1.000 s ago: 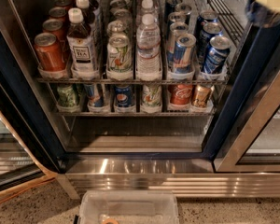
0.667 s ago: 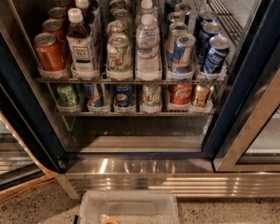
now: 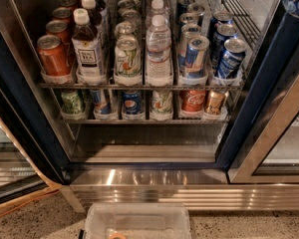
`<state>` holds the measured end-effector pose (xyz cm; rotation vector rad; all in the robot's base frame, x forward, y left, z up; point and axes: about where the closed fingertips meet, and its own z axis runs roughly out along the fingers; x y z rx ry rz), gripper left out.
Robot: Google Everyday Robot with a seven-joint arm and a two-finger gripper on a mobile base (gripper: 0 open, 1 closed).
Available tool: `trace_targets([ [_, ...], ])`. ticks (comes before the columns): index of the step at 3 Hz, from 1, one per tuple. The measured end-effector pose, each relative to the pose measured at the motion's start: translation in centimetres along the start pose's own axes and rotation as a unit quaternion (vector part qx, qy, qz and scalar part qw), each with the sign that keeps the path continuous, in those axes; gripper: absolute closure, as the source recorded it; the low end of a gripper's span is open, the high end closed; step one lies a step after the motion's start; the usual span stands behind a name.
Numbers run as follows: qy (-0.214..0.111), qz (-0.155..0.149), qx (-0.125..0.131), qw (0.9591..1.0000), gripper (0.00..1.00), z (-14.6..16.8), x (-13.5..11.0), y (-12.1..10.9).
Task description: Pick pepsi can from top shelf of fridge
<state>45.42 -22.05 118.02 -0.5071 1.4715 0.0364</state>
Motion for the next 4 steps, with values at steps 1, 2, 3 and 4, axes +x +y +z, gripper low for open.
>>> trace_targets([
  [1,0.002,0.066,-0.050,0.9965,1.00,-1.8,-0.8,0.0],
  [2,0.015,0.127,-0.126,0.9838,1.00,-3.0,-0.7,2.5],
  [3,0.033,0.127,-0.166,0.9774,1.00,-3.4,0.0,4.6],
  [4,0.033,0.127,-0.166,0.9773,1.00,-3.4,0.0,4.6],
])
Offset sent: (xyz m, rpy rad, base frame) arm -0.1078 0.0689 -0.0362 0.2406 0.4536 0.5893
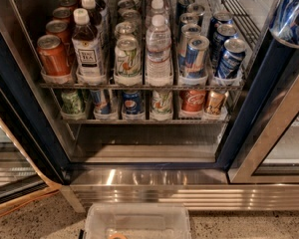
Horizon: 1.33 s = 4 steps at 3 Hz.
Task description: Pick pepsi can from top shelf of fridge
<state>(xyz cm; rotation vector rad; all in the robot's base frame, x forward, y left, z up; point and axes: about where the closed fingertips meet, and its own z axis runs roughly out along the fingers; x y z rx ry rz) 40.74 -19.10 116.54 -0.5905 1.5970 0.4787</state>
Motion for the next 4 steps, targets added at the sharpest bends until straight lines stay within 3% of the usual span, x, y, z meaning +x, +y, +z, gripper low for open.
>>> trace_targets([
  [1,0.014,0.017,-0.022,0.9995,1.00,0.9,1.3,0.7],
  [2,0.035,0.053,-0.139,0.9883,1.00,2.4,3.8,8.4],
  [3,0.070,0.089,-0.268,0.9568,1.00,2.1,6.6,16.8],
  [4,0.089,0.094,-0.335,0.9333,1.00,0.0,7.1,22.0],
])
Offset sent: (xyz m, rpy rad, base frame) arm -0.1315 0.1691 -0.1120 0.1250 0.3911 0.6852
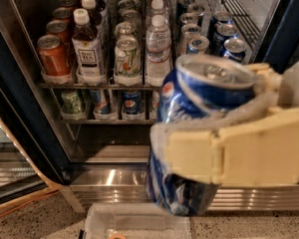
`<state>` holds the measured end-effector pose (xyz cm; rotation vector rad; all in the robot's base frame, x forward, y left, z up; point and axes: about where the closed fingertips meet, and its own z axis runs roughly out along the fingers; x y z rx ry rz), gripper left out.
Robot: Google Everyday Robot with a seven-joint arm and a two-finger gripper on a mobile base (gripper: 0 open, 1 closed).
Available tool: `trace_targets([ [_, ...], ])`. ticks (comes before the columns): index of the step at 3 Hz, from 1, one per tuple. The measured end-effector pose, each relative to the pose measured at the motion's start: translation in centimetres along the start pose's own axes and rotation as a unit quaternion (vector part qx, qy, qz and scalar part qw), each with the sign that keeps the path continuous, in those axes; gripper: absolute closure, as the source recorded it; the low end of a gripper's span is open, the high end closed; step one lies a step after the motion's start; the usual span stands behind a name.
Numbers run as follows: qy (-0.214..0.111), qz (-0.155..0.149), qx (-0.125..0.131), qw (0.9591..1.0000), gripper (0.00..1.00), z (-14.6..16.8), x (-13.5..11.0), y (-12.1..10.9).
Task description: Pick pepsi can from top shelf of fridge
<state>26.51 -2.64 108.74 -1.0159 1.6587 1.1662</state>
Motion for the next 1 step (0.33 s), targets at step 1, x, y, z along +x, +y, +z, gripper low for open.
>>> trace_targets([
  [1,0.002,-0.001,-0.004,1.0000,1.00,0.03,0.07,0.35],
])
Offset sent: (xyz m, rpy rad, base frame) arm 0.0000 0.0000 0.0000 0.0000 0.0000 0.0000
